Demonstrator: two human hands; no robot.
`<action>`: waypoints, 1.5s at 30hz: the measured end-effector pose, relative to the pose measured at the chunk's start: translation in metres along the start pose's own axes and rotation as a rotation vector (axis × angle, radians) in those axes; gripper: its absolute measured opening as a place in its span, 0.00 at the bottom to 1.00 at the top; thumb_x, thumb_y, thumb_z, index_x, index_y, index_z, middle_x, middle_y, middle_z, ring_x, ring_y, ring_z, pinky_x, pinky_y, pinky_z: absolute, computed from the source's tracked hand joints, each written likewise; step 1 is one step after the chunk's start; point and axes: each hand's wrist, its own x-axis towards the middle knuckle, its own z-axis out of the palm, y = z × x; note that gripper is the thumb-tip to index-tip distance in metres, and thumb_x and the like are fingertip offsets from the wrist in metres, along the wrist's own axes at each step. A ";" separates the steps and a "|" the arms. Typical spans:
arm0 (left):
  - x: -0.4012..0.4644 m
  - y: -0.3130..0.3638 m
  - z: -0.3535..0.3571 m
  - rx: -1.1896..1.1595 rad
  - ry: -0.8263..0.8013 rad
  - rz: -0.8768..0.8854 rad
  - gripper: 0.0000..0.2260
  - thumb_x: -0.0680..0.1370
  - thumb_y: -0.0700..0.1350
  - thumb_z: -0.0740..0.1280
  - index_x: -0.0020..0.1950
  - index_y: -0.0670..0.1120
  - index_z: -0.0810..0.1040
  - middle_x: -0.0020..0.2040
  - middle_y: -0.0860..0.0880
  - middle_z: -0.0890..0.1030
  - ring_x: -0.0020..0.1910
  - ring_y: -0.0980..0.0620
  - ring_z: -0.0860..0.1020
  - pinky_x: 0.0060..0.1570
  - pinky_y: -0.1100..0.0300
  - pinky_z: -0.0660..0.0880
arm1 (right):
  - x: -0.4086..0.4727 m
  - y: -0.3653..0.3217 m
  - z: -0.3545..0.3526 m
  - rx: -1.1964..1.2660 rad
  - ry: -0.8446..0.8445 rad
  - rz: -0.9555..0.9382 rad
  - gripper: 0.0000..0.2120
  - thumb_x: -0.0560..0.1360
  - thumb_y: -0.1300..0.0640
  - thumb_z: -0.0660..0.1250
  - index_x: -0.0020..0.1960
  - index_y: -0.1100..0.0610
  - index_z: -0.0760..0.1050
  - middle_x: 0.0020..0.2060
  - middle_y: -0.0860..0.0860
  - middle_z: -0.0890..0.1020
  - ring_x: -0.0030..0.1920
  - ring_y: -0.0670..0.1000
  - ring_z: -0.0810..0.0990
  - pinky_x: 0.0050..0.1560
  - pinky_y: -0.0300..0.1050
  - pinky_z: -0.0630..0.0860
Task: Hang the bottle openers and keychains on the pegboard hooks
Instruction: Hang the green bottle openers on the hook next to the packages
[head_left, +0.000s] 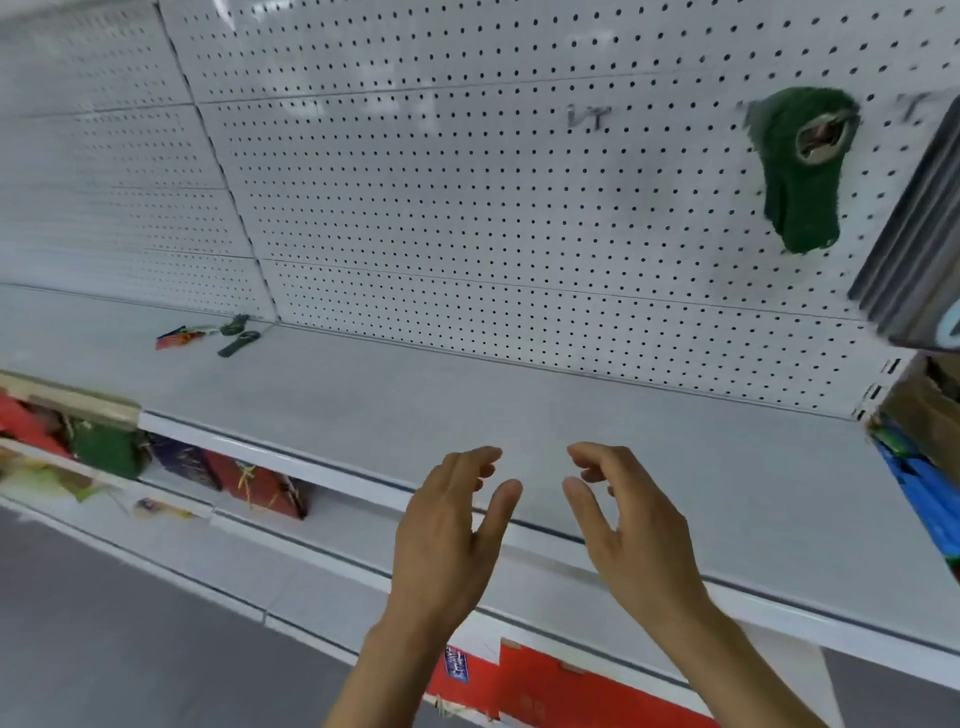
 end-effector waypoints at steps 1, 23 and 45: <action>-0.003 -0.012 -0.005 0.010 -0.015 -0.030 0.22 0.78 0.66 0.53 0.65 0.56 0.72 0.57 0.59 0.78 0.52 0.62 0.76 0.47 0.62 0.77 | -0.001 -0.004 0.014 -0.004 -0.033 0.009 0.13 0.78 0.48 0.61 0.62 0.46 0.71 0.55 0.38 0.76 0.52 0.38 0.75 0.52 0.33 0.71; 0.055 -0.372 -0.225 0.221 -0.149 -0.299 0.20 0.79 0.64 0.53 0.66 0.58 0.68 0.58 0.59 0.78 0.46 0.60 0.78 0.45 0.59 0.78 | 0.103 -0.211 0.372 0.034 -0.423 0.136 0.12 0.79 0.47 0.62 0.61 0.46 0.69 0.49 0.39 0.77 0.46 0.43 0.78 0.49 0.48 0.78; 0.307 -0.590 -0.237 0.128 -0.215 -0.392 0.13 0.80 0.55 0.62 0.63 0.55 0.73 0.56 0.57 0.77 0.49 0.59 0.76 0.47 0.66 0.73 | 0.357 -0.233 0.591 -0.119 -0.594 0.173 0.14 0.79 0.45 0.59 0.63 0.47 0.71 0.56 0.44 0.79 0.53 0.47 0.78 0.54 0.46 0.74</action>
